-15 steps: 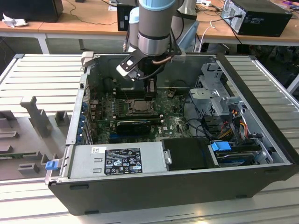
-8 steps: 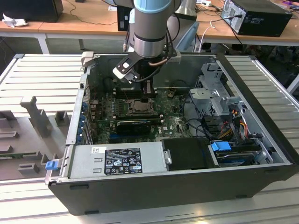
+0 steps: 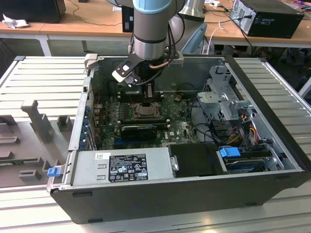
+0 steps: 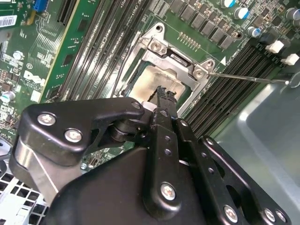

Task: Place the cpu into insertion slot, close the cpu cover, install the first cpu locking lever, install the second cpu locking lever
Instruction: 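Install the first cpu locking lever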

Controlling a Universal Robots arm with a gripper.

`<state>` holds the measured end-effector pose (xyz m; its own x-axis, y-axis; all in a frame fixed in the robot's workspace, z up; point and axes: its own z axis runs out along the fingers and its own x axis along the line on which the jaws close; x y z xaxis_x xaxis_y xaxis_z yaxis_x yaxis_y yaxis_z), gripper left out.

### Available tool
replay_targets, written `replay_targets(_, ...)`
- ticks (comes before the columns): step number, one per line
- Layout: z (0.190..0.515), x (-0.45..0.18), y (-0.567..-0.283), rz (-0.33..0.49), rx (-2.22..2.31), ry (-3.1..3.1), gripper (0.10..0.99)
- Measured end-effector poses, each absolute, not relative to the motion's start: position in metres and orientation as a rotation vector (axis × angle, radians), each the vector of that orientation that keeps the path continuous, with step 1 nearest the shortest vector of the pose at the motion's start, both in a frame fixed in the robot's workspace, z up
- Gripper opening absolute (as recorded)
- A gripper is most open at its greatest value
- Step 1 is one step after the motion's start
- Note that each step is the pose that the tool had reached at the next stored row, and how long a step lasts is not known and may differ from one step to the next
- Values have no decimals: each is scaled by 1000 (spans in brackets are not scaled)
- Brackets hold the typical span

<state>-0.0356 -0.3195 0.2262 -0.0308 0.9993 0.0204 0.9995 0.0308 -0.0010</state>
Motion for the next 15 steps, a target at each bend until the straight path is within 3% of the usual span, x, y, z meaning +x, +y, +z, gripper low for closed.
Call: replay_targets(15,246,-36,-320,-19,-2177,-2246,106)
